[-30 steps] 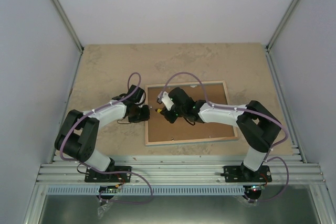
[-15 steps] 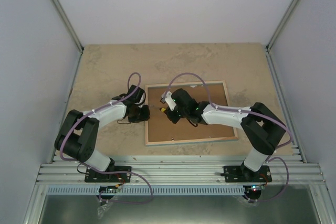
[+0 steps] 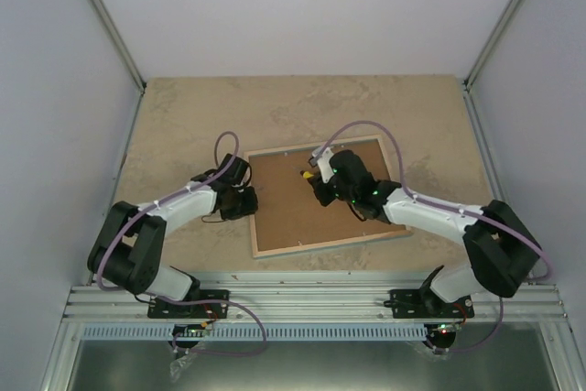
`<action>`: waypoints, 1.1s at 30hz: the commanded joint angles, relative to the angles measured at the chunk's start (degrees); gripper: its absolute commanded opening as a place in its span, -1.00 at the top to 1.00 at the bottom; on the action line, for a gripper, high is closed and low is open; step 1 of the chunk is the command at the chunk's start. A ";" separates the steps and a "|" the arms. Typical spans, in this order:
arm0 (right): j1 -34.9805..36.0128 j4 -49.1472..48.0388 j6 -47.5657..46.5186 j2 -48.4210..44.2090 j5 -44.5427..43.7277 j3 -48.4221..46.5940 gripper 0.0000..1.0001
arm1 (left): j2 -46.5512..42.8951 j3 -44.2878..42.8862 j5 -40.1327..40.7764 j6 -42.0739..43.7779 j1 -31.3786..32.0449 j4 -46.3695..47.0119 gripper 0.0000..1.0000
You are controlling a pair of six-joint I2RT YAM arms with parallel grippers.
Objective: Take the photo out of the frame
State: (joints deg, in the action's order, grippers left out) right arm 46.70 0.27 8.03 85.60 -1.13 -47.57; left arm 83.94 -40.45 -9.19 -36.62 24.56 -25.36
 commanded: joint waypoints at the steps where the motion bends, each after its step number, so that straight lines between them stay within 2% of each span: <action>1: -2.68 -4.38 3.45 -5.14 -2.60 3.38 0.99 | -4.76 1.20 1.63 -9.05 -0.06 2.43 0.85; 7: -5.00 -5.74 3.93 -7.99 0.35 5.69 0.99 | -9.57 6.27 -0.51 -19.73 -0.03 7.22 0.81; 11: -5.59 -6.73 3.65 -8.51 0.97 6.92 0.99 | -12.14 9.01 -0.99 -24.10 0.42 8.57 0.67; 17: -6.32 -8.30 3.57 -8.60 5.41 7.50 0.99 | -15.13 8.25 2.07 -23.70 0.71 4.31 0.35; 22: -6.44 -9.18 3.57 -9.19 6.71 8.08 0.99 | -15.78 2.22 10.27 -16.72 0.71 -4.57 -0.09; 26: -6.44 -9.48 3.37 -9.70 7.25 8.46 0.99 | -11.16 -5.56 16.46 -4.58 0.58 -9.09 -0.35; 33: -6.42 -9.41 3.09 -11.16 7.28 9.34 0.99 | 1.30 -16.86 21.10 13.78 -1.20 -10.43 -0.49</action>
State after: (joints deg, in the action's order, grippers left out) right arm 40.58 -6.98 11.38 76.44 5.63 -39.24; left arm 80.29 -53.43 7.09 -36.32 24.64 -33.28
